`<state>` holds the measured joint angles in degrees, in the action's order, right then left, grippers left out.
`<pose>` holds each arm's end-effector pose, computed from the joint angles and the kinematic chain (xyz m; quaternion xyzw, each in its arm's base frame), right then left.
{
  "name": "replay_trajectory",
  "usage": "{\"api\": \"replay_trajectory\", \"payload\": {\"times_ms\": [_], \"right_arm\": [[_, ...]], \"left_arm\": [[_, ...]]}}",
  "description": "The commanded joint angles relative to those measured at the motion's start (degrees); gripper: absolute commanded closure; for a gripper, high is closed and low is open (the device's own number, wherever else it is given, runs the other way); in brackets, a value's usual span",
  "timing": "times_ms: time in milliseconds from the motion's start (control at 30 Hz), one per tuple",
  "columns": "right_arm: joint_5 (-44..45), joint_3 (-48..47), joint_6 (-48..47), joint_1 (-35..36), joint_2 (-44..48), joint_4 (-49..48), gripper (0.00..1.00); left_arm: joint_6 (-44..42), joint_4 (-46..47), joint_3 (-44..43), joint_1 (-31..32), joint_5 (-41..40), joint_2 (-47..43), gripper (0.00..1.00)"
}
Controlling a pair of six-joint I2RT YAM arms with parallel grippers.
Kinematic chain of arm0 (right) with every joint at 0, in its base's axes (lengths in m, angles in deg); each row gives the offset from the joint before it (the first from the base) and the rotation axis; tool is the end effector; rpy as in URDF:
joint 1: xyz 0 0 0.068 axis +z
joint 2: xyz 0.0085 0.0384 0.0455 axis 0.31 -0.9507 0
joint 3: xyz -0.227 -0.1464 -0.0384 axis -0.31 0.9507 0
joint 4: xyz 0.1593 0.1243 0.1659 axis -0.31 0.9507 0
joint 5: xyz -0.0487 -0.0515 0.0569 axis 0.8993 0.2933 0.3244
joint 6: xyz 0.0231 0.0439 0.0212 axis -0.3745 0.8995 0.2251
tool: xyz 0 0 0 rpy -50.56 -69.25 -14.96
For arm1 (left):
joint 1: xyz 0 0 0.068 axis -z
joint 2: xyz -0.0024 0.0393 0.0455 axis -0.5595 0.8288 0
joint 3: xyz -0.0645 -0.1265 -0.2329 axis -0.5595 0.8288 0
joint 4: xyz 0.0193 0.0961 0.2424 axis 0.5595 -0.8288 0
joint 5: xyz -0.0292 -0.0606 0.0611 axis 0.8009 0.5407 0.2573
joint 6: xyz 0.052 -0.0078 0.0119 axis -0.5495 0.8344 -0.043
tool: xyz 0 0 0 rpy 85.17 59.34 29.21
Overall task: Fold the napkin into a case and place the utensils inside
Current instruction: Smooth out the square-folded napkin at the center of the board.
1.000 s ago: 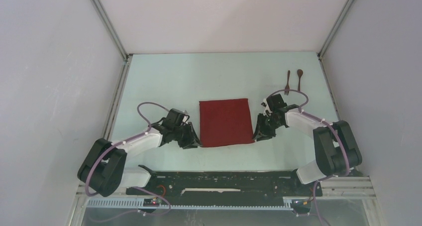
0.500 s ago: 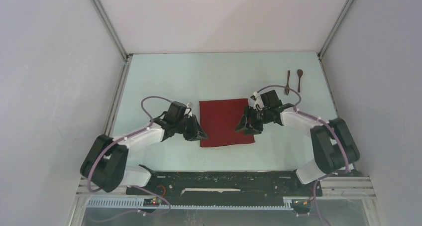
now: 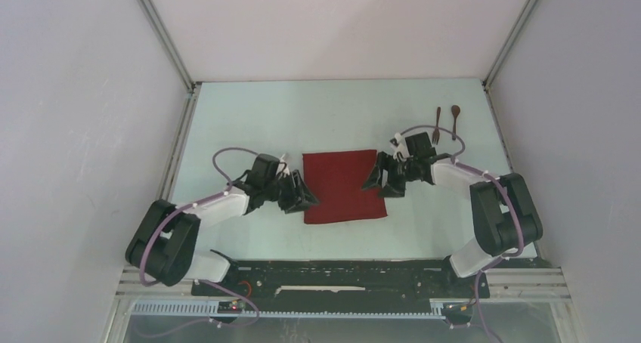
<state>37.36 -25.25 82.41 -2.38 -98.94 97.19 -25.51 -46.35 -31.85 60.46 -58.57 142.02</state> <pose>0.2664 0.0980 0.1519 0.0194 0.9183 0.3848 0.0915 0.2103 -0.1237 0.1420 -0.0972 0.9131 -0.3809 0.1083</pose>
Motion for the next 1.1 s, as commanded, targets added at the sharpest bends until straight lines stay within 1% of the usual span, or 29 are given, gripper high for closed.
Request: {"api": "replay_trajectory", "payload": {"times_ms": [0, 33, 100, 133, 167, 233, 333, 400, 467, 533, 667, 733, 800, 867, 933, 1000, 1067], "right_arm": [[-0.68, -9.47, 1.92, -0.15, -0.77, -5.19, 0.16], [-2.38, -11.01, 4.02, -0.15, -3.01, -8.44, 0.13], [-6.4, -14.92, 8.73, -0.27, -8.82, -16.2, 0.08], [-7.87, -16.65, 11.59, -0.24, -12.02, -20.3, 0.01], [-9.28, -18.39, 14.36, -0.17, -15.07, -24.39, 0.01], [-10.78, -21.03, 19.28, 0.05, -20.06, -31.66, 0.0], [-12.17, -24.17, 23.07, -0.76, -27.53, -37.32, 0.0], [-12.47, -25.2, 24.53, -2.41, -31.09, -39.0, 0.0], [-12.3, -25.47, 24.76, -4.63, -33.65, -38.76, 0.0], [-12.24, -25.52, 23.95, -7.0, -34.9, -37.47, 0.0], [-12.48, -26.43, 22.39, -10.35, -35.5, -34.9, 0.0], [-12.33, -28.41, 19.51, -11.28, -34.47, -30.67, 0.0], [-12.38, -30.52, 16.0, -11.19, -31.82, -24.33, 0.0], [-12.22, -30.65, 13.85, -10.19, -28.01, -20.76, 0.0], [-11.6, -30.7, 12.61, -8.73, -24.63, -18.21, 0.0], [-11.08, -30.09, 12.7, -7.03, -22.67, -17.73, 0.0], [-11.72, -28.32, 15.2, -5.06, -22.42, -21.53, 0.0]], "left_arm": [[-0.91, -1.49, -10.67, -1.82, 0.53, -4.21, 0.44], [-0.1, -0.54, -12.22, -2.55, 0.13, -2.55, 0.44], [2.32, 4.11, -15.2, -3.91, 0.18, 2.94, 0.53], [3.69, 6.66, -16.51, -4.34, 0.26, 6.31, 0.56], [5.29, 9.81, -17.61, -4.63, 0.24, 9.63, 0.57], [8.86, 15.93, -19.26, -5.45, 0.18, 16.28, 0.58], [13.18, 22.32, -19.17, -7.46, -1.22, 23.46, 0.57], [14.24, 24.86, -18.48, -9.16, -2.01, 26.69, 0.53], [13.43, 24.28, -18.2, -10.88, -3.49, 29.03, 0.5], [12.44, 23.28, -18.19, -12.32, -4.31, 30.25, 0.5], [8.91, 17.73, -20.16, -13.55, -6.3, 29.36, 0.46], [6.57, 14.12, -21.92, -13.68, -6.81, 27.46, 0.44], [6.04, 13.24, -22.99, -13.41, -5.2, 24.17, 0.39], [6.56, 13.36, -24.64, -12.56, -2.91, 20.6, 0.34], [7.78, 14.44, -26.27, -11.34, -1.14, 18.91, 0.3], [10.22, 16.81, -27.52, -10.46, 0.46, 19.5, 0.28], [12.71, 19.79, -28.03, -10.03, 1.31, 21.89, 0.28]]}}
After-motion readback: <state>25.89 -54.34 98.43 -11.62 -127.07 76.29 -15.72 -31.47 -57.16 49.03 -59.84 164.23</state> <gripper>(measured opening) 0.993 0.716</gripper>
